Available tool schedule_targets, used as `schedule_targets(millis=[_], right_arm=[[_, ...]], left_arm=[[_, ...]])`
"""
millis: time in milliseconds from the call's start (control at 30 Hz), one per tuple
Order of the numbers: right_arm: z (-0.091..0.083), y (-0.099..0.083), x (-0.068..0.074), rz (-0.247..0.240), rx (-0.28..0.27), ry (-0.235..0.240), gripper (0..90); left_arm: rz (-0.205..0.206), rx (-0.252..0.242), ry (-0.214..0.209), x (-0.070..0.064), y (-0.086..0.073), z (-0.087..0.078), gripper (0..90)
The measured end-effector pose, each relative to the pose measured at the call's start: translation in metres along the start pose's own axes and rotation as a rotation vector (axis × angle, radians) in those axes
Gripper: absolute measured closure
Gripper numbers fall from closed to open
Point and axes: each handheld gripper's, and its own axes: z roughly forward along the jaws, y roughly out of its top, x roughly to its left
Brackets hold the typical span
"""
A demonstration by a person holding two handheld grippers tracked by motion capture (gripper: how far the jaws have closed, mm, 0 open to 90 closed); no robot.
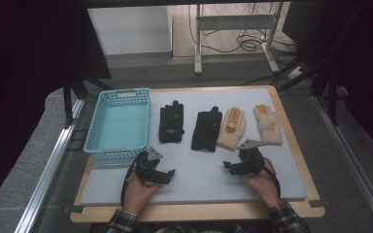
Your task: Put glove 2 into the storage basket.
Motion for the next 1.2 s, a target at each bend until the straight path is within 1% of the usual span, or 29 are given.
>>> schedule_targets(millis=[133, 167, 300, 400, 533, 667, 700, 733, 767, 867, 933, 967, 1033, 1200], right_arm=[[-0.002, 0.006, 0.0, -0.003, -0.014, 0.023, 15.5], [-0.002, 0.008, 0.0, 0.006, -0.016, 0.03, 15.6], [-0.001, 0.013, -0.002, 0.011, -0.014, 0.043, 15.8], [0.003, 0.022, -0.001, 0.006, -0.001, 0.056, 15.8], [0.007, 0.034, 0.0, -0.006, -0.006, 0.06, 15.8], [0.01, 0.047, -0.005, 0.0, -0.015, 0.07, 15.9], [0.01, 0.047, -0.005, 0.0, -0.015, 0.07, 15.9], [0.012, 0.054, -0.008, 0.007, -0.016, 0.086, 16.9], [0.013, 0.057, -0.009, 0.006, -0.019, 0.09, 17.8], [0.017, 0.066, -0.013, 0.01, -0.03, 0.094, 19.6], [0.021, 0.072, -0.016, 0.021, -0.031, 0.098, 20.3], [0.021, 0.072, -0.016, 0.021, -0.031, 0.098, 20.3], [0.027, 0.08, -0.02, 0.021, -0.028, 0.092, 24.1], [0.038, 0.095, -0.025, 0.006, -0.022, 0.07, 34.5]], left_arm=[[0.001, 0.0, -0.001, 0.0, 0.0, 0.0, 3.7], [0.004, 0.001, -0.001, 0.0, 0.0, 0.0, 3.8], [0.004, 0.0, -0.001, 0.0, 0.0, 0.0, 4.0], [0.003, -0.002, -0.001, 0.0, 0.0, 0.0, 4.1], [0.004, -0.002, -0.002, 0.0, 0.0, 0.0, 4.2], [0.008, -0.001, -0.002, 0.0, 0.0, -0.001, 4.5], [0.008, -0.001, -0.002, 0.0, 0.0, -0.001, 4.5], [0.008, -0.001, -0.002, 0.0, 0.0, -0.001, 4.5], [0.008, -0.001, -0.002, 0.0, 0.0, -0.001, 4.6], [0.01, -0.002, -0.001, 0.0, 0.0, -0.001, 4.7], [0.01, -0.003, -0.001, 0.0, 0.0, -0.001, 4.8], [0.01, -0.003, -0.001, 0.0, 0.0, -0.001, 4.8], [0.01, -0.003, -0.001, 0.0, 0.0, -0.001, 4.8], [0.006, -0.008, -0.001, -0.001, 0.0, 0.0, 4.9]])
